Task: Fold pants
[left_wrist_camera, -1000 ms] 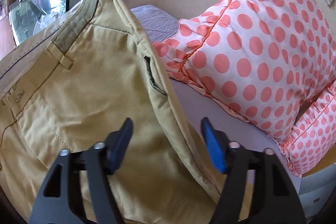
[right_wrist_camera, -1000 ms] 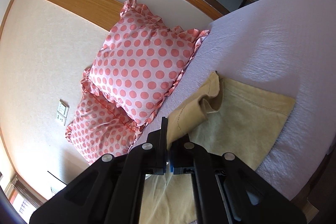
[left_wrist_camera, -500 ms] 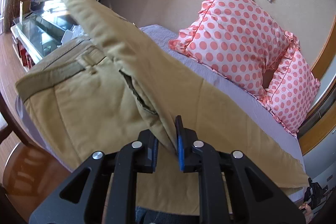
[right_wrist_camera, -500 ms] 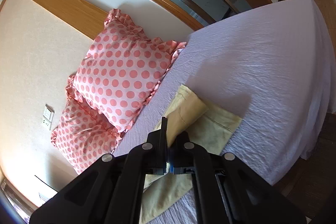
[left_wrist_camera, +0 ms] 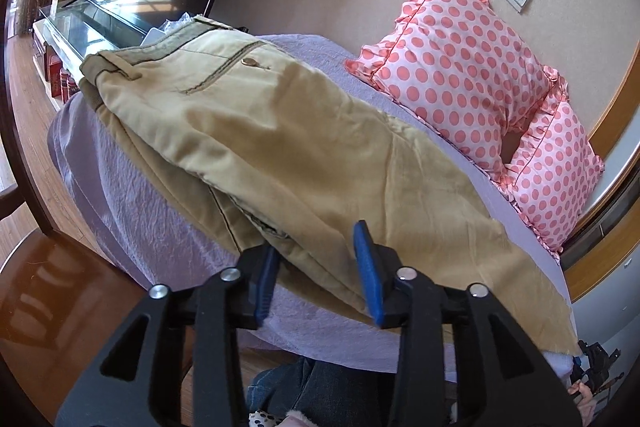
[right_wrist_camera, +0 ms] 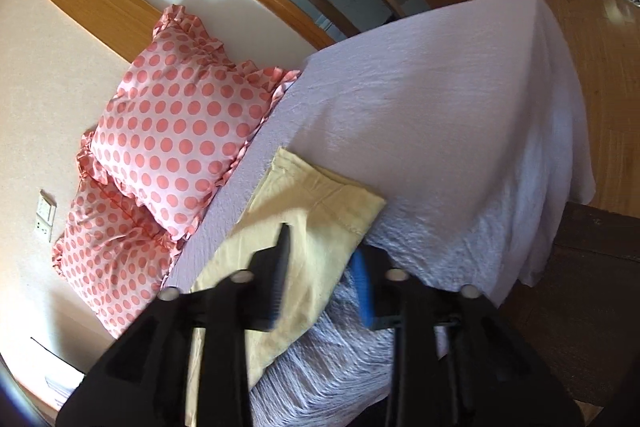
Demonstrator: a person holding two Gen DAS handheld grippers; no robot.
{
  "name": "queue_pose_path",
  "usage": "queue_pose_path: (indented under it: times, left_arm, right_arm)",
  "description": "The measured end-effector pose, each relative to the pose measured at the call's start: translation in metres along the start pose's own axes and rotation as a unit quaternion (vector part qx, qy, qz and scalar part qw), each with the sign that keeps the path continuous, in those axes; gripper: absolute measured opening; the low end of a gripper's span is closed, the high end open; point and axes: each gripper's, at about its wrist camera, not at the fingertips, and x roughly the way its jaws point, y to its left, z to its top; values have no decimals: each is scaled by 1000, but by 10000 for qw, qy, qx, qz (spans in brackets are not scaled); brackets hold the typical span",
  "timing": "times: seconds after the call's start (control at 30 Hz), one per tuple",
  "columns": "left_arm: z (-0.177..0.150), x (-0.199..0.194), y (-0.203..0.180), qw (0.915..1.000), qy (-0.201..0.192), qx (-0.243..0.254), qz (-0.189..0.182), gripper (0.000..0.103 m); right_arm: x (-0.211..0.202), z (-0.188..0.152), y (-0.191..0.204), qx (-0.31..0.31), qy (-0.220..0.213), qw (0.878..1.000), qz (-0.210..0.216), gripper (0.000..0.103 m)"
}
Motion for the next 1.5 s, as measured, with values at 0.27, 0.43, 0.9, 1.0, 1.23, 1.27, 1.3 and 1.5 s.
queue_pose_path:
  times: [0.27,0.43,0.9,1.0,1.23,1.27,1.3,1.5]
  left_arm:
    - [-8,-26,45,9960,-455,-765,96,66]
    - [-20,-19,58,9937,-312,-1074,-99,66]
    - [-29,-11,60,9929,-247,-1115,-337,71]
    - [-30,-11,62,9923,-255,-1142,-417,71]
    - [-32,-15,55,9912,-362,-1071,-683,79]
    - [-33,-17,52,9914,-379,-1019,-727,81]
    - [-33,-18,48,9916,-399,-959,-764,84]
    - [-35,-23,32,9917,-489,-732,-933,94]
  right_arm:
    - [7,-10,9,-407,-37,9992,19,46]
    - [16,-29,31,-964,-183,9952,40,36]
    - [33,-42,50,-2201,-444,9744,-76,7]
    - [31,-39,66,-2193,-487,9743,170,6]
    - [-3,-82,192,-2854,-158,9332,2179,6]
    - [-8,-100,214,-3009,45,9192,2541,6]
    - [-11,-121,235,-3163,289,9031,2889,6]
    - [-12,-298,326,-4547,2390,7799,3577,13]
